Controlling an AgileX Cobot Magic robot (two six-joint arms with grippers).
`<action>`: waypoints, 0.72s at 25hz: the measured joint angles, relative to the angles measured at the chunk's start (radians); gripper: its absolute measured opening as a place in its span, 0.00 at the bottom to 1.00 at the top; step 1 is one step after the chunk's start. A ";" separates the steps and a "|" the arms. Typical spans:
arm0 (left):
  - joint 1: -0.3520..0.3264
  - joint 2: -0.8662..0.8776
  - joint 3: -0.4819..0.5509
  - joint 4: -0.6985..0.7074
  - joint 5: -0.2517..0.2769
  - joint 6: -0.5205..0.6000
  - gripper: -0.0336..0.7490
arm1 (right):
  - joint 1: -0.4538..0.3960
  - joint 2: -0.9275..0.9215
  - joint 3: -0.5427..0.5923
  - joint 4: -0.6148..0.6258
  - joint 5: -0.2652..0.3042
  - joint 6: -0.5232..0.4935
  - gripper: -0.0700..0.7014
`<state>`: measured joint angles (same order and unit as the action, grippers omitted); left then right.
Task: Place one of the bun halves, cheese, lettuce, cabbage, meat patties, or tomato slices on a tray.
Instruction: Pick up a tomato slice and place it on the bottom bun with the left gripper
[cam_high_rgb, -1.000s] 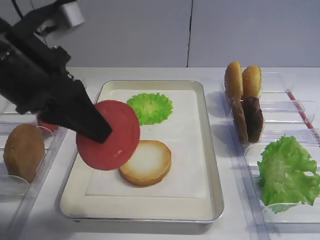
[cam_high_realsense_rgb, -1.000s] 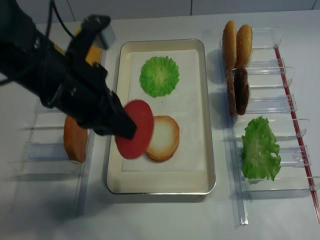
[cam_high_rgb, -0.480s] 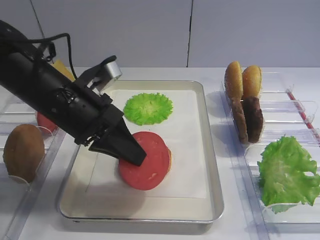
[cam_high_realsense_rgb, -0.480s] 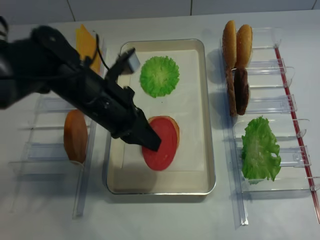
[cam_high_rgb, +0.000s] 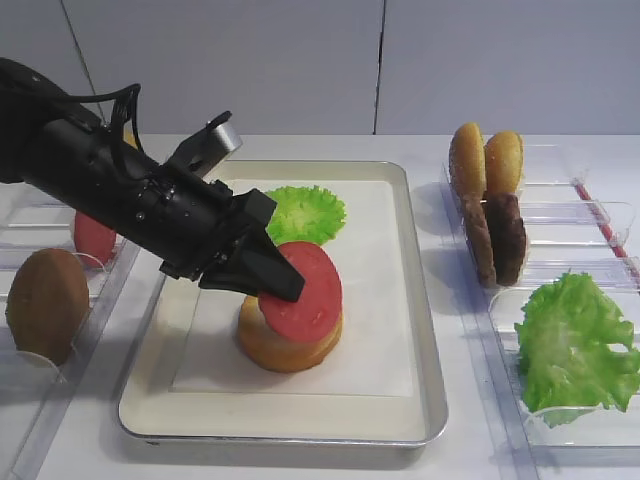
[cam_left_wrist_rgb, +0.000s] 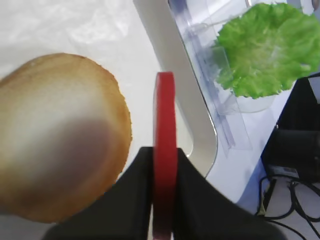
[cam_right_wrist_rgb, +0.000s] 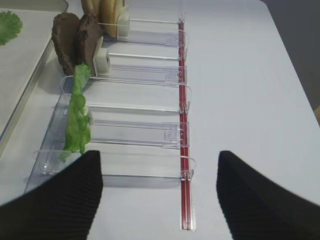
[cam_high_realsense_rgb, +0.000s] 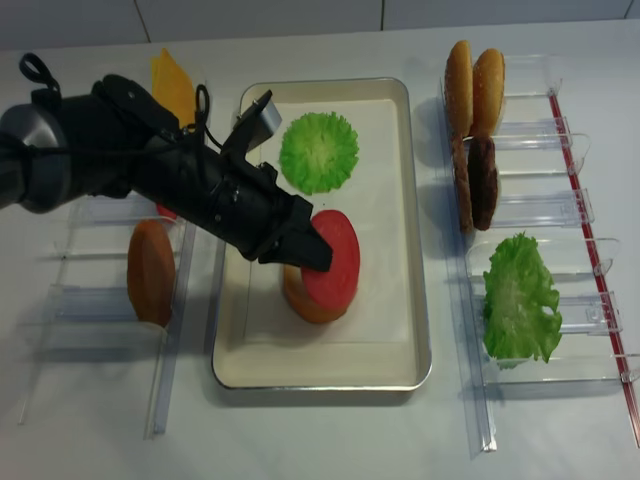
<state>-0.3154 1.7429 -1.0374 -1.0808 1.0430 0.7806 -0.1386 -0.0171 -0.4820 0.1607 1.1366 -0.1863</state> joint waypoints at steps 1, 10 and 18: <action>0.000 0.000 0.000 0.001 -0.007 -0.007 0.10 | 0.000 0.000 0.000 0.000 0.000 0.000 0.73; 0.000 0.050 0.000 -0.041 -0.019 -0.014 0.10 | 0.000 0.000 0.000 0.000 0.000 0.000 0.73; 0.010 0.075 -0.008 -0.047 -0.024 0.000 0.10 | 0.000 0.000 0.000 0.000 0.000 0.000 0.73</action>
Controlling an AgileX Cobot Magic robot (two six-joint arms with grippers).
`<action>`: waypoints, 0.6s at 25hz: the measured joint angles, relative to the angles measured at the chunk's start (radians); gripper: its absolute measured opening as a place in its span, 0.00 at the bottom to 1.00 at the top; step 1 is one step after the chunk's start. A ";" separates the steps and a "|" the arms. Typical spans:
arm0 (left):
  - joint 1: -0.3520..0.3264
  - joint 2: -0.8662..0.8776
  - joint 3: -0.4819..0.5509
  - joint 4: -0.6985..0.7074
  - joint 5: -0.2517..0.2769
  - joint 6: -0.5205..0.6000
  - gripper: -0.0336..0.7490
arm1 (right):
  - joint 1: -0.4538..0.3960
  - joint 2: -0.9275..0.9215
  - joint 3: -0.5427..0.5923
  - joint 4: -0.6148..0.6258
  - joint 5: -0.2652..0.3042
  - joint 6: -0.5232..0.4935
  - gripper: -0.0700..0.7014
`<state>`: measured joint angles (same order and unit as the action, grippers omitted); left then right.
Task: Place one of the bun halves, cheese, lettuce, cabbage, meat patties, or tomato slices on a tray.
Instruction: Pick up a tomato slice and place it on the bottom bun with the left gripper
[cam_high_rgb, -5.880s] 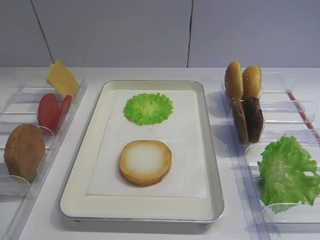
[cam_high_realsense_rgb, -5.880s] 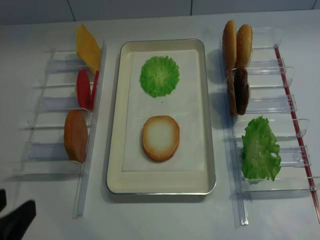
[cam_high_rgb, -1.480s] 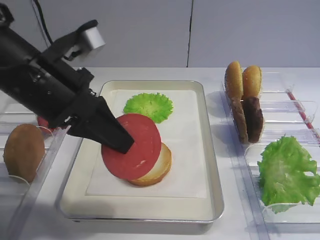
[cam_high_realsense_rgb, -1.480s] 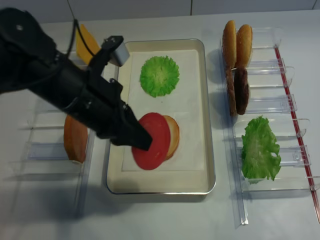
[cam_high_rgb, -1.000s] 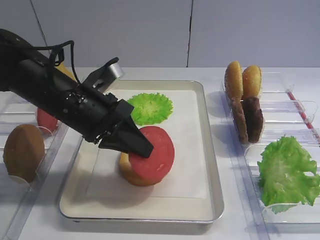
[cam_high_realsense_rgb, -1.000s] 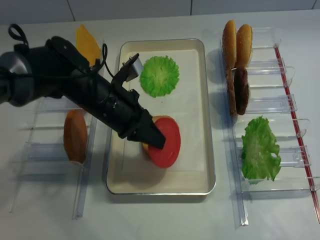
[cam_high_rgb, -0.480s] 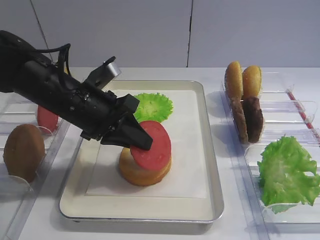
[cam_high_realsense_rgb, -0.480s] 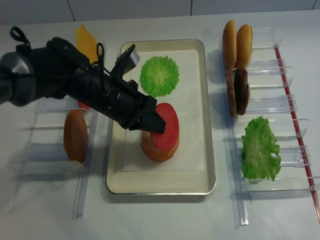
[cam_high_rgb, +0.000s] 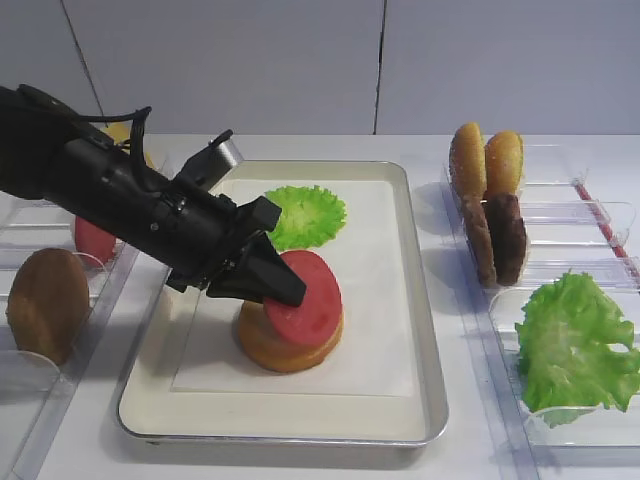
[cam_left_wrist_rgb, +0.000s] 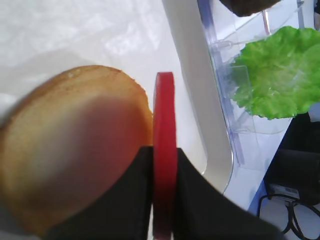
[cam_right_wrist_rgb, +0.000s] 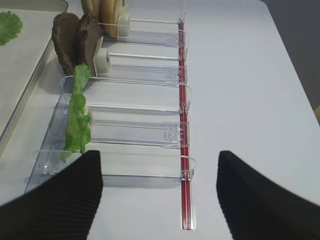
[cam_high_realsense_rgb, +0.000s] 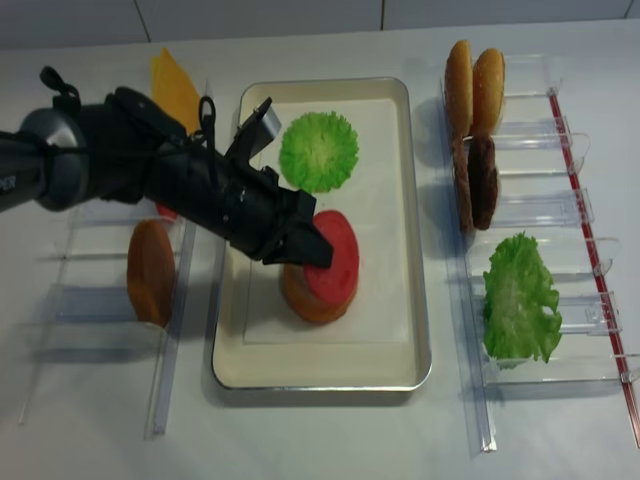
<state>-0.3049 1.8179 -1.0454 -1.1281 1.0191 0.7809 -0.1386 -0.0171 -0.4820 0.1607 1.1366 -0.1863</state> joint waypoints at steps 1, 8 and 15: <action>0.001 0.008 -0.002 0.000 0.000 0.000 0.10 | 0.000 0.000 0.000 0.000 0.000 0.000 0.73; 0.005 0.019 -0.002 0.000 0.000 0.000 0.10 | -0.002 0.000 0.000 0.000 0.000 0.000 0.73; 0.005 0.019 -0.004 0.000 0.000 -0.018 0.12 | -0.002 0.000 0.000 0.000 0.000 0.000 0.73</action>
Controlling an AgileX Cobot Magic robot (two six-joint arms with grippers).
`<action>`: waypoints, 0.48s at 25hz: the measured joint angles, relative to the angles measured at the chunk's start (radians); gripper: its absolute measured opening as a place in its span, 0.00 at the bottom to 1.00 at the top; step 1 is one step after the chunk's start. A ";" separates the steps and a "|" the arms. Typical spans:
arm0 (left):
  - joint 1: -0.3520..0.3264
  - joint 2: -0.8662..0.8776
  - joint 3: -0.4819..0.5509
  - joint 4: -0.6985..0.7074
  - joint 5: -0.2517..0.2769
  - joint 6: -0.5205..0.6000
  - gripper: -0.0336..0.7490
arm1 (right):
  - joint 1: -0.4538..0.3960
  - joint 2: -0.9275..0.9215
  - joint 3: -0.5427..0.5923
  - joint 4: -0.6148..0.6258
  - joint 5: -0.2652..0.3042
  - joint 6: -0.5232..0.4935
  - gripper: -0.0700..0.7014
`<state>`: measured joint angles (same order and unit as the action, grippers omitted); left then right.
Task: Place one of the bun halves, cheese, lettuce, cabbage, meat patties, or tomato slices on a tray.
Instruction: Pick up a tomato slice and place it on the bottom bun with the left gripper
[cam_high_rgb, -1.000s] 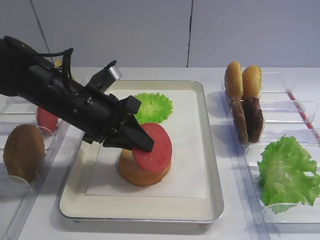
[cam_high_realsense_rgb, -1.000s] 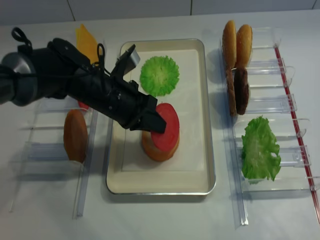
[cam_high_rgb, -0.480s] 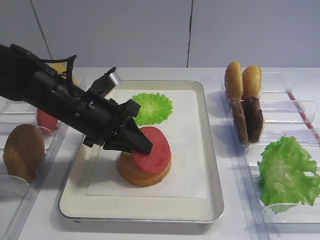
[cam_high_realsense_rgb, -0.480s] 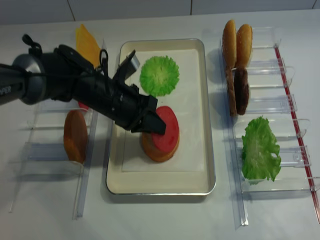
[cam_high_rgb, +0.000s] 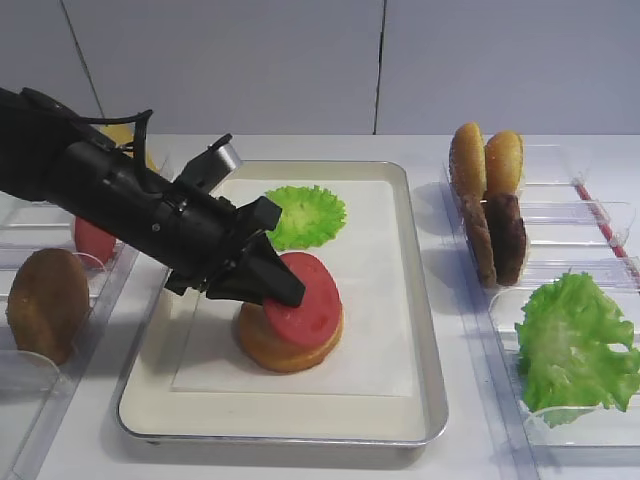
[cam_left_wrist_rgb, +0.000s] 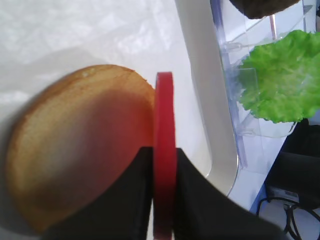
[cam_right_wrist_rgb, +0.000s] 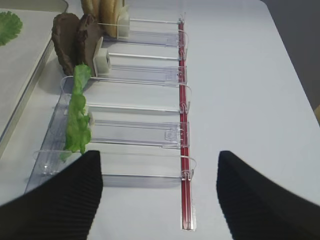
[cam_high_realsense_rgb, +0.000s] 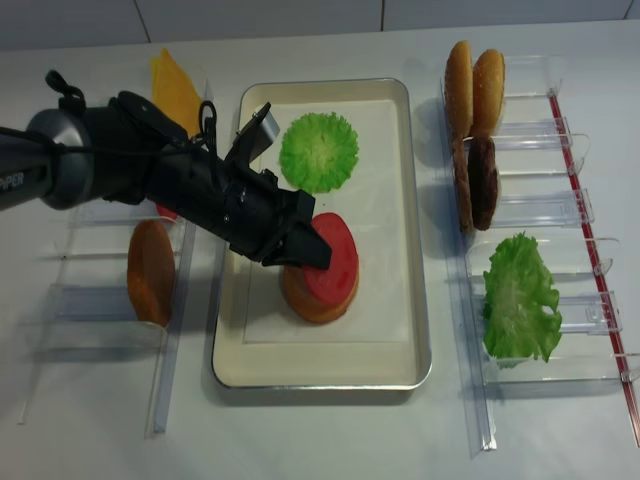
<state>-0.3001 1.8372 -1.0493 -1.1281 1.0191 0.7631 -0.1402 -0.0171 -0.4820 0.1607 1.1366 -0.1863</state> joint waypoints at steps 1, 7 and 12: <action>0.000 0.000 -0.003 0.000 -0.002 -0.010 0.13 | 0.000 0.000 0.000 0.000 0.000 0.000 0.73; 0.000 0.000 -0.032 0.065 -0.004 -0.097 0.26 | 0.000 0.000 0.000 0.000 0.000 0.000 0.73; 0.000 0.000 -0.032 0.110 0.005 -0.139 0.29 | 0.000 0.000 0.000 0.000 0.000 0.000 0.73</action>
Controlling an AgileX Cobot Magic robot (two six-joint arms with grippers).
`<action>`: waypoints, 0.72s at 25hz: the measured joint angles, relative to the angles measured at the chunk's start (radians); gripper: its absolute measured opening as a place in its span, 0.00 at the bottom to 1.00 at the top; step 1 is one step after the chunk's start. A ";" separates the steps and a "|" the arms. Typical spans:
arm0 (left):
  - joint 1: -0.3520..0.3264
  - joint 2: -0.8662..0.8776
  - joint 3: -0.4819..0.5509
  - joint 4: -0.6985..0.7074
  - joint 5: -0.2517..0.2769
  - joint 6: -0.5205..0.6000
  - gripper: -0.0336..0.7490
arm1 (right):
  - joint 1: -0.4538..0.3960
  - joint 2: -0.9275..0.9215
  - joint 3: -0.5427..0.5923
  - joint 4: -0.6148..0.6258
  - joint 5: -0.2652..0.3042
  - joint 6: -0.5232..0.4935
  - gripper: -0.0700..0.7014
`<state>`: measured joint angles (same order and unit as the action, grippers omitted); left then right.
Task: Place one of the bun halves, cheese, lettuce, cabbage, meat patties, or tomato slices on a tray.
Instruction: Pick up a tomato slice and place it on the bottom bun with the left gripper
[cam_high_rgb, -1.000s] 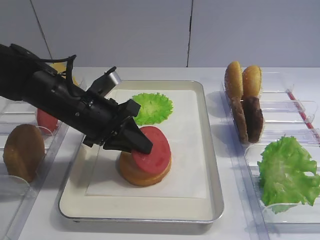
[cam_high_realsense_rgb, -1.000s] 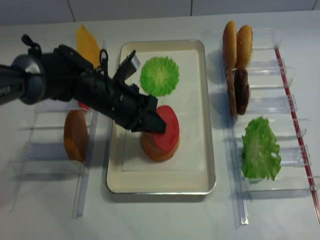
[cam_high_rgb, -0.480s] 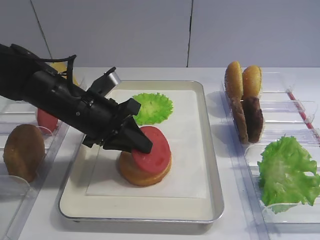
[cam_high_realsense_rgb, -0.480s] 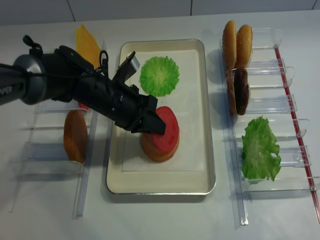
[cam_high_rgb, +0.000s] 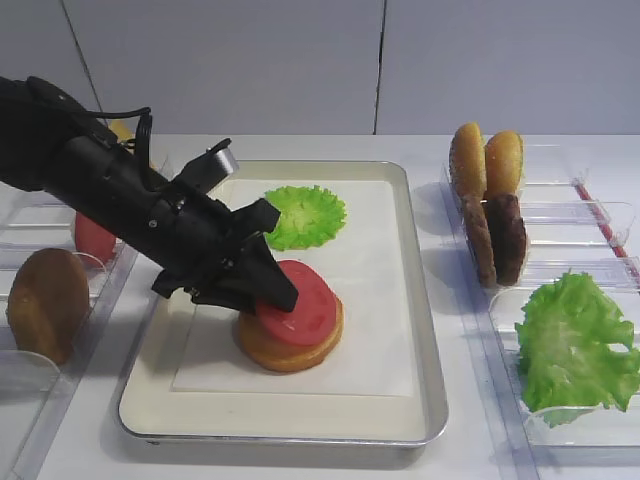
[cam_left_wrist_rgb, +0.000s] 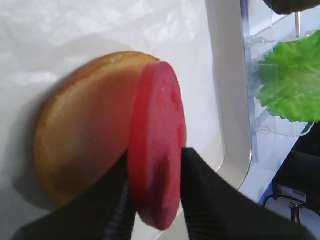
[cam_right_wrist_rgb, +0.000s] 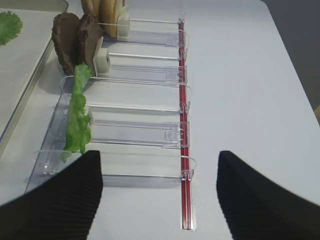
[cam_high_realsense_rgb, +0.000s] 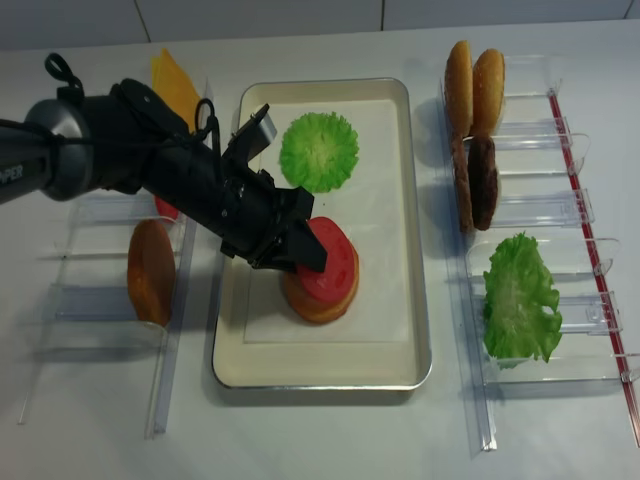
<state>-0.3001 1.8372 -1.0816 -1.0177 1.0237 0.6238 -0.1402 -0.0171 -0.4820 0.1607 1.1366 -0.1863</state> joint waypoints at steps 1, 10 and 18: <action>0.000 0.000 0.000 0.005 0.002 -0.004 0.29 | 0.000 0.000 0.000 0.000 0.000 0.000 0.73; 0.000 0.000 0.000 0.061 0.019 -0.063 0.30 | 0.000 0.000 0.000 0.000 0.000 0.000 0.73; 0.000 0.000 -0.058 0.151 0.077 -0.165 0.30 | 0.000 0.000 0.000 0.000 0.000 0.000 0.73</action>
<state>-0.3001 1.8372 -1.1394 -0.8664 1.1008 0.4587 -0.1402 -0.0171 -0.4820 0.1607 1.1366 -0.1863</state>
